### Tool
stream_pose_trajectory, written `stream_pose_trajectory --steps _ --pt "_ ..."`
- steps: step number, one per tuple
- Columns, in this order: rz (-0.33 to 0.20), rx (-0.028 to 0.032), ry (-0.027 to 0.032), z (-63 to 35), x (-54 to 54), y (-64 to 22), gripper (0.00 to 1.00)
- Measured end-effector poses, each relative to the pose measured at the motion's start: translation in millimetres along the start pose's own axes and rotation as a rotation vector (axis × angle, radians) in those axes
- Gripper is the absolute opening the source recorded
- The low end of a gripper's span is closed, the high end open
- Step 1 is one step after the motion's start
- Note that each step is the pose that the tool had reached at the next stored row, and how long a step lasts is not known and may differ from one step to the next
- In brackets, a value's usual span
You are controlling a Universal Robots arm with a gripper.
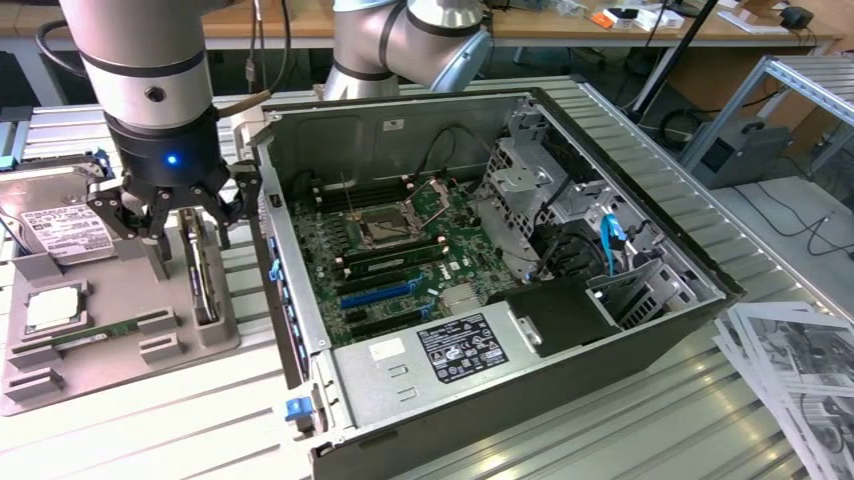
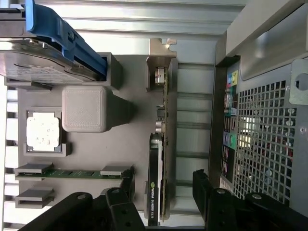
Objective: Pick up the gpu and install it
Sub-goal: 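Pick up the gpu and move the gpu toward the slot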
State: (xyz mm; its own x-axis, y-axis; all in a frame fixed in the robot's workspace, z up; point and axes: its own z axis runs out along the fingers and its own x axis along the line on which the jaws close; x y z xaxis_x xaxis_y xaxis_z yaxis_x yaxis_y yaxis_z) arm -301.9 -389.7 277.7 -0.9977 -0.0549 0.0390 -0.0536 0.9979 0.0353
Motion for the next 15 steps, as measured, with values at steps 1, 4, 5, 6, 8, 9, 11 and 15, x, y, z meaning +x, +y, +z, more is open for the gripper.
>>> stream_pose_trajectory --steps 1,4,5,6,8,9,11,15 --pt "0.000 0.0000 0.0000 0.0 0.0 0.0 0.60" --pt "0.000 0.0000 0.0000 0.0 0.0 -0.1 0.60" --pt "0.000 0.0000 -0.0001 0.6 0.0 -0.1 0.60" --pt "0.000 -0.0001 -0.0001 1.8 -0.1 -0.1 0.60" --pt "0.000 -0.0002 0.0000 5.2 -0.2 -0.2 0.60" --pt "0.000 -0.0003 0.0000 6.1 -0.2 -0.3 0.60" --pt "0.000 -0.0006 -0.0001 7.7 -0.3 -0.3 0.60" --pt "0.000 -0.0011 -0.0001 10.1 -0.4 -0.5 0.60"
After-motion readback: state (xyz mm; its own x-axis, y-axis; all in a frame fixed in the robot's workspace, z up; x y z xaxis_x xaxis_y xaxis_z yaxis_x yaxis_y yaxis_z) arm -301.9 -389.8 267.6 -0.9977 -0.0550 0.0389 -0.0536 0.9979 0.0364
